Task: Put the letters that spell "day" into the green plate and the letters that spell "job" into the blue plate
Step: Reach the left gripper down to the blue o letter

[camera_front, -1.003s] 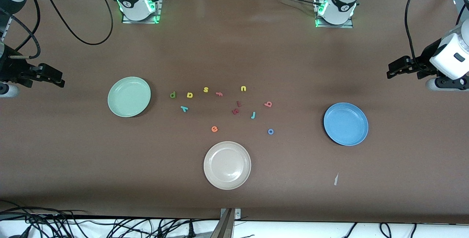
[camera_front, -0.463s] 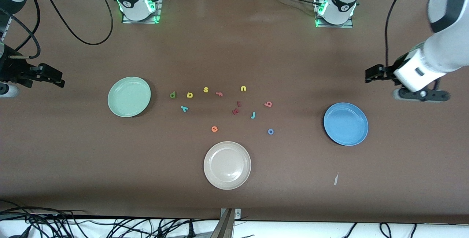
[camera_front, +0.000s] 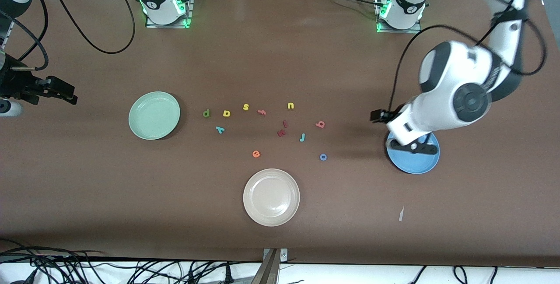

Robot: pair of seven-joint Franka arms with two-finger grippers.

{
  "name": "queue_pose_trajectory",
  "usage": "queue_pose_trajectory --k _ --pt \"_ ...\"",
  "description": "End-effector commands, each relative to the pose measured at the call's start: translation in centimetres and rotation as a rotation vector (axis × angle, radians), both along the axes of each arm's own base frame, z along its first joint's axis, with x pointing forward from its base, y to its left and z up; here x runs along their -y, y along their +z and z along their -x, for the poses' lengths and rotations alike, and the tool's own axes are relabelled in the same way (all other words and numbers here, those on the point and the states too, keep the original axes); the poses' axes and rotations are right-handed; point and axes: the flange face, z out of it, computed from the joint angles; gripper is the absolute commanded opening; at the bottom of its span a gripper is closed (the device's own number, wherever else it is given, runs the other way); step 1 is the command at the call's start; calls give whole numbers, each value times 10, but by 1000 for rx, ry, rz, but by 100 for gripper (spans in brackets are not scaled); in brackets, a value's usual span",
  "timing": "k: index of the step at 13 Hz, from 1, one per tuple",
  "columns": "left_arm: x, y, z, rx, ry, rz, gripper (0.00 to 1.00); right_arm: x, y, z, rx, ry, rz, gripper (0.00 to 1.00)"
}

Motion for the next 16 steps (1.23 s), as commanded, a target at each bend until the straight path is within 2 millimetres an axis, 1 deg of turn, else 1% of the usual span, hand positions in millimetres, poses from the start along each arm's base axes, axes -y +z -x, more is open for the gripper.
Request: queue_pose_trajectory --k 1,2,3,4,6,8,9,10,11,13,14,15,16 --pt "56 -51 -10 49 -12 7 100 2 5 -1 1 -7 1 100" --pt "68 -68 -15 91 21 7 100 4 4 -1 -2 -11 0 100" --pt "84 -82 -20 143 54 22 100 4 3 -2 -4 -13 -1 100" --pt "95 -93 -23 169 69 37 100 1 3 -2 -4 -8 0 100" --pt "121 -115 -24 200 67 42 100 0 3 -2 -1 -8 -1 100" --pt "150 -141 -18 242 78 44 100 2 3 -2 -1 -12 -3 100" --pt "154 -150 -17 260 75 46 100 4 3 -2 1 -17 -16 100" --pt "152 -157 -18 265 73 43 100 6 3 -2 1 -21 -32 100" --pt "150 -166 -19 260 62 35 97 13 3 -2 0 -34 -38 100" --pt "153 -176 -19 256 58 29 96 21 3 -1 2 -67 -76 100" --pt "152 -178 -19 256 56 26 92 26 4 -1 3 -72 -75 100" --pt "152 -178 -19 256 54 26 89 26 2 -1 1 -78 -75 100" --pt "153 -179 -18 254 51 23 84 25 -5 -5 -10 -77 -74 100"
